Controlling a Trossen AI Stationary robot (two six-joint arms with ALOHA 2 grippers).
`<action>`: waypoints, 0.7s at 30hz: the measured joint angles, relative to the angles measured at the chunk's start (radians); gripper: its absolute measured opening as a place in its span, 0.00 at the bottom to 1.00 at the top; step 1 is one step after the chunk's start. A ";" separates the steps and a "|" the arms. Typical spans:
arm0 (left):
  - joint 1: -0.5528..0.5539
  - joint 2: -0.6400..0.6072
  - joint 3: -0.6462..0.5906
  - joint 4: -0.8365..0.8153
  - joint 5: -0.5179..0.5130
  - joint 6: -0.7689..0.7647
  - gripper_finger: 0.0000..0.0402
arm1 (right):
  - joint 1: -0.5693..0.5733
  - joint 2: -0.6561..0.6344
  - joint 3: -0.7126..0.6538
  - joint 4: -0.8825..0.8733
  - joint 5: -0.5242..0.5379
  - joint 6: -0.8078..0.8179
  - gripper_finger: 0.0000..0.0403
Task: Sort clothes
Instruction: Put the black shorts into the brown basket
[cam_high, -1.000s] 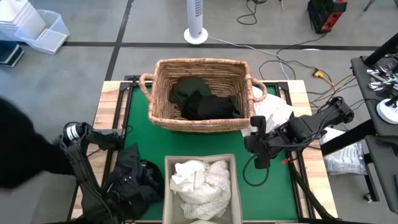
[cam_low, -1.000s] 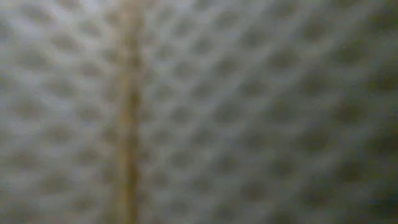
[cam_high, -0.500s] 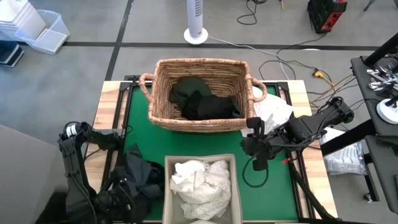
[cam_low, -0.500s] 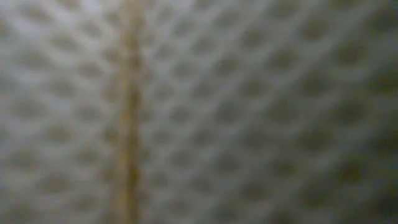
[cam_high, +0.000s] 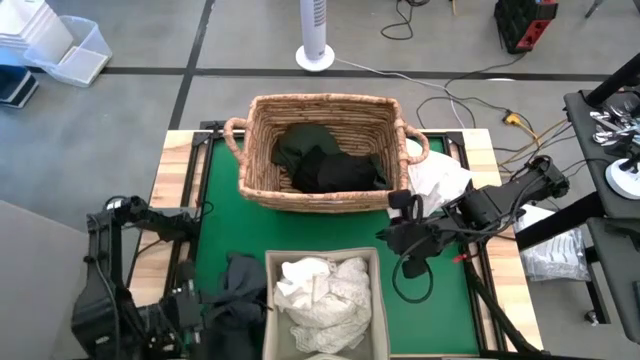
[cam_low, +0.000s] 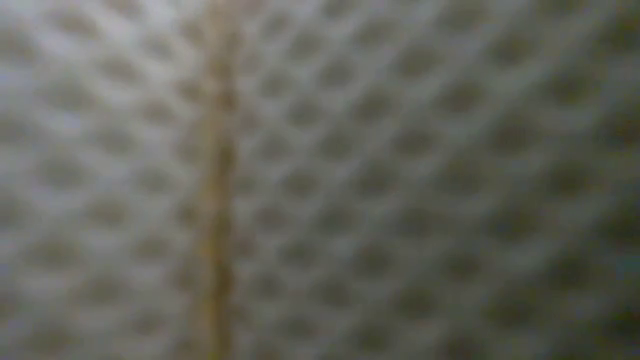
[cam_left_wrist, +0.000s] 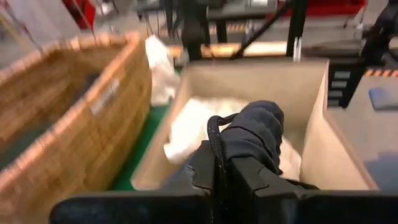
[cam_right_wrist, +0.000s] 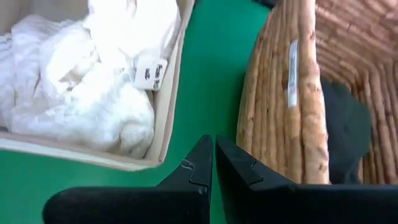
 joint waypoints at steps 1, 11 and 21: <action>0.000 0.000 0.021 0.000 -0.024 0.030 0.00 | 0.000 0.000 0.000 0.013 0.000 -0.010 0.03; 0.005 0.000 0.182 0.001 -0.297 0.308 0.00 | 0.000 0.000 0.000 0.209 0.000 -0.169 0.03; 0.057 0.000 0.311 0.001 -0.438 0.497 0.00 | 0.000 0.002 0.000 0.539 0.001 -0.387 0.03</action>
